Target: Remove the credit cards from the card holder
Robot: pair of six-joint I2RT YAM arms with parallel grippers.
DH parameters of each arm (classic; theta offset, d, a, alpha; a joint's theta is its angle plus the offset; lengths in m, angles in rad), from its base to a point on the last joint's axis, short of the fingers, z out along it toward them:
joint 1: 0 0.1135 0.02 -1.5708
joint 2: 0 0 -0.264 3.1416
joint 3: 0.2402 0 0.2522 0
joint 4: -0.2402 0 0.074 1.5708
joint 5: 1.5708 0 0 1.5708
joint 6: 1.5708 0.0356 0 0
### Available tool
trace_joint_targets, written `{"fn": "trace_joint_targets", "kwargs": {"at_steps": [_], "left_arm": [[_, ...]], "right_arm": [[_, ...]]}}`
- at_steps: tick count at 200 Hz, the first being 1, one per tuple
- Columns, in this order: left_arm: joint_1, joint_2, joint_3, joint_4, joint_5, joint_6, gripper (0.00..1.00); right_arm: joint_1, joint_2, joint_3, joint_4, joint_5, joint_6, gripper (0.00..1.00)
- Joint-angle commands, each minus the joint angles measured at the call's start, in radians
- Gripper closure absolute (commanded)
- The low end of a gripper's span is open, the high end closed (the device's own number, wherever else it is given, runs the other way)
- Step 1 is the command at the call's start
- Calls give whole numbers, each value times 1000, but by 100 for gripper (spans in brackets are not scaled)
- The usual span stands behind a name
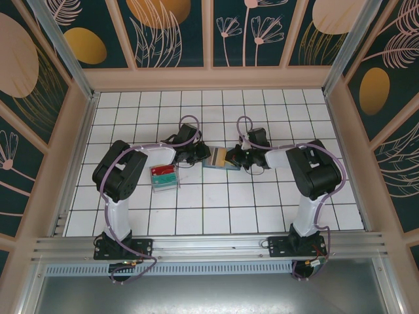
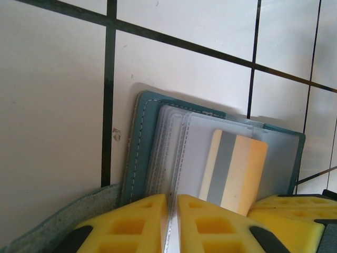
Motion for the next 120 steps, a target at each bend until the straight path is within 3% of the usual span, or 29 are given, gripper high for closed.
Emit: {"fn": "trace_joint_targets", "kwargs": {"at_steps": [1, 120], "left_arm": [[-1, 44, -6, -115, -38, 15, 84], [-1, 42, -12, -123, -52, 22, 84]], "right_arm": [[-13, 9, 13, -49, 24, -39, 97], [-76, -65, -54, -109, 33, -116, 100]]}}
